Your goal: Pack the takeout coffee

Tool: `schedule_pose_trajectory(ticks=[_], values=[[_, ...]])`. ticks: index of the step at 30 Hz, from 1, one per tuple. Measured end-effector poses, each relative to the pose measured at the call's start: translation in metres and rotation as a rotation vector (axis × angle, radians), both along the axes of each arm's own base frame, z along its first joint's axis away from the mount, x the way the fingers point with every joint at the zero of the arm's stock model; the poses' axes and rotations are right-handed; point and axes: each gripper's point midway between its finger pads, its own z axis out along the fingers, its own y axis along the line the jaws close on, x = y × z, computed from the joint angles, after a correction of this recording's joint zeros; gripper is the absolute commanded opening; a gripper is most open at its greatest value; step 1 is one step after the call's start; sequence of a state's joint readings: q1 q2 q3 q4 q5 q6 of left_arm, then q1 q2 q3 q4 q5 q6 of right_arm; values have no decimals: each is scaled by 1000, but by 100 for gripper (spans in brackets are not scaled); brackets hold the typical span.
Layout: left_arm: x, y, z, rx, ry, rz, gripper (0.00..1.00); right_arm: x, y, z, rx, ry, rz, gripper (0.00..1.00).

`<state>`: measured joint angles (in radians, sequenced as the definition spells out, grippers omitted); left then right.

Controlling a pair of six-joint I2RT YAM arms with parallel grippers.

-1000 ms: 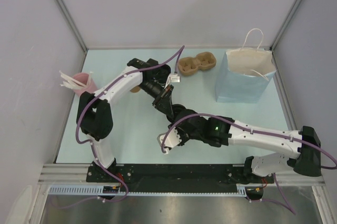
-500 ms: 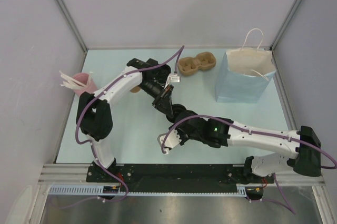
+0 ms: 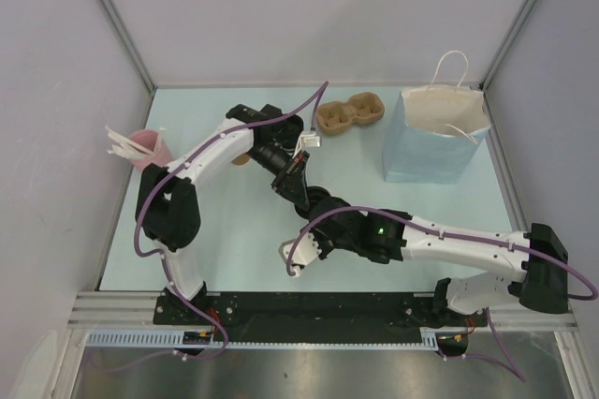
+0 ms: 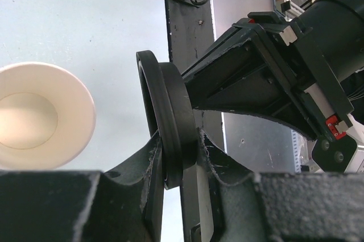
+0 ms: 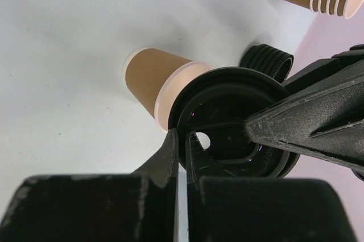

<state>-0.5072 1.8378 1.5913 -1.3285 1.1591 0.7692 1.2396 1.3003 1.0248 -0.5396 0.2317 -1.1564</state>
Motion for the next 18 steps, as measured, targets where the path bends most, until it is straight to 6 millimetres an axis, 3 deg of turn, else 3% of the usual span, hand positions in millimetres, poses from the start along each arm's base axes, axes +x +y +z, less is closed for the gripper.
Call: schedule_pose_trajectory(ticks=[4,10,18], values=[[0,0,0,0,0,0,38,-1,1,0,0,1,3,0],[2,2,1,-2,-4,8,40,-2,-1,0,0,6,2,0],[8,7,5,-1,-6,32,60,-6,-8,3,9,25,-6,0]])
